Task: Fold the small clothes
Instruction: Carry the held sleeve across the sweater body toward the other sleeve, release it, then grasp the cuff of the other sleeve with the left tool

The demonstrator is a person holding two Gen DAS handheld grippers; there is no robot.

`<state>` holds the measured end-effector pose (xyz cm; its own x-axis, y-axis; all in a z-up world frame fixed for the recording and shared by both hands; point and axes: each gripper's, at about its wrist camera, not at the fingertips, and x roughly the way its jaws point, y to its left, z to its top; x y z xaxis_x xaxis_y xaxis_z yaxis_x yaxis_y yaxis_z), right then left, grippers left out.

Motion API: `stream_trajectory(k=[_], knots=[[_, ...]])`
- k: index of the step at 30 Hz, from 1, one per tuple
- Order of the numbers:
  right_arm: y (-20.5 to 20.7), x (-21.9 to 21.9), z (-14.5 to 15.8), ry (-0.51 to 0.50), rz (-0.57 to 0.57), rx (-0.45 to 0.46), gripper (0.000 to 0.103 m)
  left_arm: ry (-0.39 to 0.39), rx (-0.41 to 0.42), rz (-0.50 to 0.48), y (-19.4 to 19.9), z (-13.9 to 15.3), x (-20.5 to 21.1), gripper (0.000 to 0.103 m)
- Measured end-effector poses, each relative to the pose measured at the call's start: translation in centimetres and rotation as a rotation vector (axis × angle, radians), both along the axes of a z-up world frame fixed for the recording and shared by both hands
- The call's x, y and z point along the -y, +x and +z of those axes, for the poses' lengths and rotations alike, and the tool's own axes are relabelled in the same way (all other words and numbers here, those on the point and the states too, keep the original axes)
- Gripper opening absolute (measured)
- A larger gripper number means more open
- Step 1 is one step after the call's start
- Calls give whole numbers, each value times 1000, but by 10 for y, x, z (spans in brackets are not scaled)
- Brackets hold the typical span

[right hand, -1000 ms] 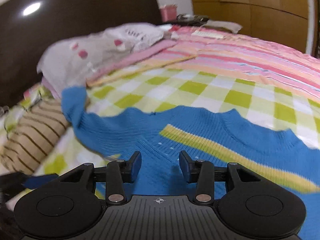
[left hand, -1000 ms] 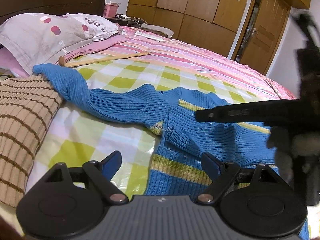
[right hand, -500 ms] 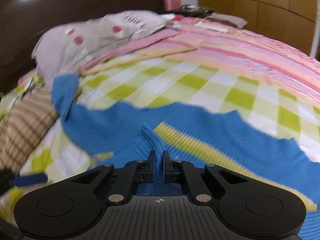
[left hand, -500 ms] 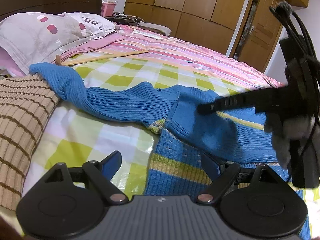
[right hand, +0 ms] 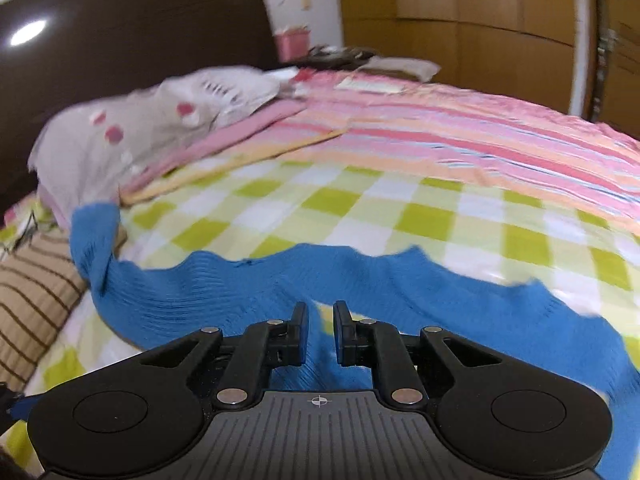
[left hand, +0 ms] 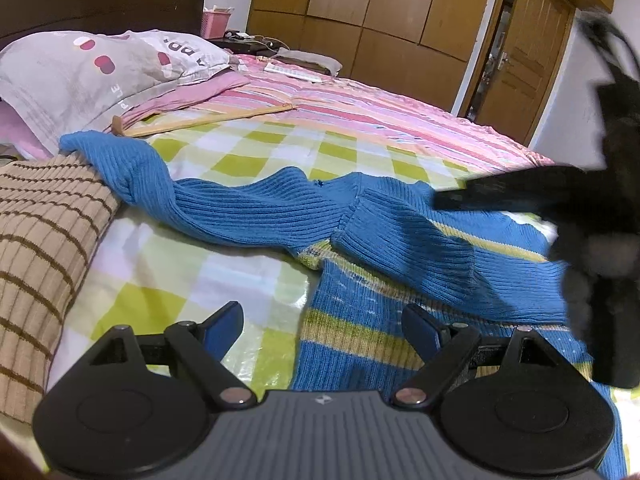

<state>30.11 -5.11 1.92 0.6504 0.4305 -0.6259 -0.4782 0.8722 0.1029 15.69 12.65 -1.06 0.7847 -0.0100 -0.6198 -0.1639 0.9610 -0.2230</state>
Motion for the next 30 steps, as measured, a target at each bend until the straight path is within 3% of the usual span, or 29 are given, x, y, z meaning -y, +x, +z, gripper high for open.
stream_trajectory(k=[5, 9, 11, 13, 17, 23, 25, 30], knots=[[-18, 74, -6, 2, -219, -2, 14, 7, 17, -6, -1, 0, 2, 91], [-18, 118, -28, -71, -379, -42, 16, 18, 32, -16, 0, -2, 6, 91], [-20, 131, -33, -69, -406, -27, 5, 23, 29, -16, 1, -4, 7, 91], [-18, 138, -31, -75, -433, -19, 2, 23, 24, -7, 2, -6, 5, 91], [-14, 140, -33, -141, -452, 6, 2, 21, 21, 17, 3, -8, 2, 91], [-23, 138, -25, -140, -470, 21, 4, 61, 22, 68, 4, -8, -5, 91], [-35, 130, -17, -126, -437, 60, 14, 65, 17, 100, 5, -9, -11, 91], [-55, 106, -11, -36, -321, 65, 14, 57, 29, 197, 3, -5, -34, 91]])
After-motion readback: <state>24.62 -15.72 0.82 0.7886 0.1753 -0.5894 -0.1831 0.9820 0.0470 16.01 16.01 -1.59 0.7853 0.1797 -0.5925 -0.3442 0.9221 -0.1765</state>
